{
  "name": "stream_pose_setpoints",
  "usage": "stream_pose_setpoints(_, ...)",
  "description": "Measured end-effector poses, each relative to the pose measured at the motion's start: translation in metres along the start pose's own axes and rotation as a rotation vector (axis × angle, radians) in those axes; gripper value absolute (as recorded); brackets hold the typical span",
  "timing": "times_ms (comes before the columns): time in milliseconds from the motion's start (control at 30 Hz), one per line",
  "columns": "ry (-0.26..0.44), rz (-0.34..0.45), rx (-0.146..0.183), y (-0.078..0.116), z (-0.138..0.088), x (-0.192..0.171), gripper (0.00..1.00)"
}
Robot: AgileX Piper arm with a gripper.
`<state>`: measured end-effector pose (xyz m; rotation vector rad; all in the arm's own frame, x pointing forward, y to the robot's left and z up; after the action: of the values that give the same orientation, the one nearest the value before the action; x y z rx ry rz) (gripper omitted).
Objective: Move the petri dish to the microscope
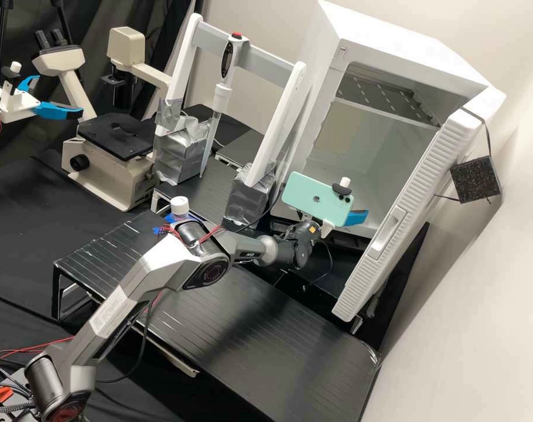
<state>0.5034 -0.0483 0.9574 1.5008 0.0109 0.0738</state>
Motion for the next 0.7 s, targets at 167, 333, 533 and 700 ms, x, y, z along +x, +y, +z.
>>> stream_pose_setpoints(167,-0.002,0.001,-0.001,0.0005,-0.0001,0.0002,1.0)
stream_pose_setpoints(333,-0.001,0.001,-0.003,0.001,-0.0005,0.0004,0.0)
stream_pose_setpoints(533,0.0,0.002,-0.004,0.0012,-0.0007,0.0005,0.0)
stream_pose_setpoints(700,0.0,0.002,-0.004,0.0012,-0.0007,0.0005,0.0)
